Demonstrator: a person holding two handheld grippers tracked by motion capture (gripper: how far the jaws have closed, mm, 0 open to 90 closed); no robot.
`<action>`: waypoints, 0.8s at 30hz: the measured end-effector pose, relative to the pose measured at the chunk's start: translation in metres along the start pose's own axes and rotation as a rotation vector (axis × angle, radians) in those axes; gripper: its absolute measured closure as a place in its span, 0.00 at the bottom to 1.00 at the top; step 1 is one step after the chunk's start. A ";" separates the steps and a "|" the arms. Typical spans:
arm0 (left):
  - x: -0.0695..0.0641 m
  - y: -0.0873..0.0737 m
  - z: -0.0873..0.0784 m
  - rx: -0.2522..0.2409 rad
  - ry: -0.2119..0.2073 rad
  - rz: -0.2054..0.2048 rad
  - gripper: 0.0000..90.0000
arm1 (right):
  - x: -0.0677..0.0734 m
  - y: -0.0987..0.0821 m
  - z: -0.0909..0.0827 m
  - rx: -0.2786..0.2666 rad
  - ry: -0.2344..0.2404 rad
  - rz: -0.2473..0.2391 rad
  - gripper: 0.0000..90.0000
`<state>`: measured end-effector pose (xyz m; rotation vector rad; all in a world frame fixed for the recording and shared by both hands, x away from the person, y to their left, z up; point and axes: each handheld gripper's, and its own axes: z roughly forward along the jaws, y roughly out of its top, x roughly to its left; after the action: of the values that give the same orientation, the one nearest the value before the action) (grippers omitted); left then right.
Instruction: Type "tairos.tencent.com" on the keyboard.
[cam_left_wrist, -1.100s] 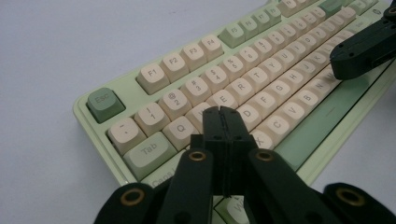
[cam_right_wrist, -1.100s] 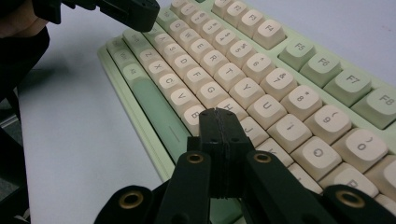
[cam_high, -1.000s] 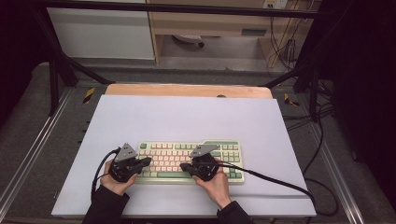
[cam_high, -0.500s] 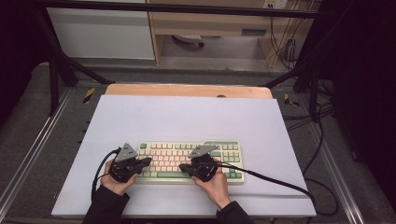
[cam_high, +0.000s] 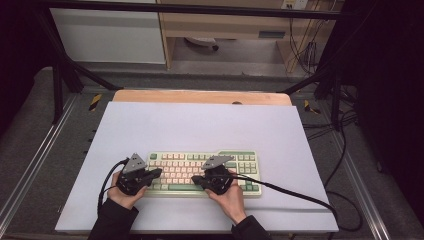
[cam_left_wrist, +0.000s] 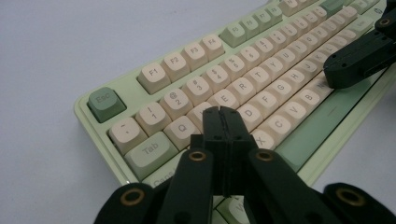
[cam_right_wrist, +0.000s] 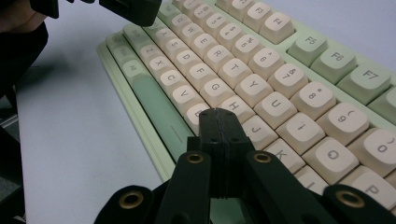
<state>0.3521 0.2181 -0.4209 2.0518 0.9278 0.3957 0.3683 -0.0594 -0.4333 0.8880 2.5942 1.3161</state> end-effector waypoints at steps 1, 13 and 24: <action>0.000 0.000 0.000 0.000 0.000 0.000 1.00 | 0.000 0.000 0.000 0.001 -0.001 -0.002 1.00; 0.000 0.001 -0.002 -0.012 0.002 0.000 1.00 | 0.001 0.002 -0.003 -0.005 -0.007 -0.009 1.00; -0.001 0.001 -0.003 -0.016 -0.003 0.001 1.00 | -0.002 0.003 -0.022 -0.008 -0.032 -0.019 1.00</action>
<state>0.3500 0.2186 -0.4178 2.0385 0.9190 0.3997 0.3644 -0.0744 -0.4176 0.8733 2.5652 1.2958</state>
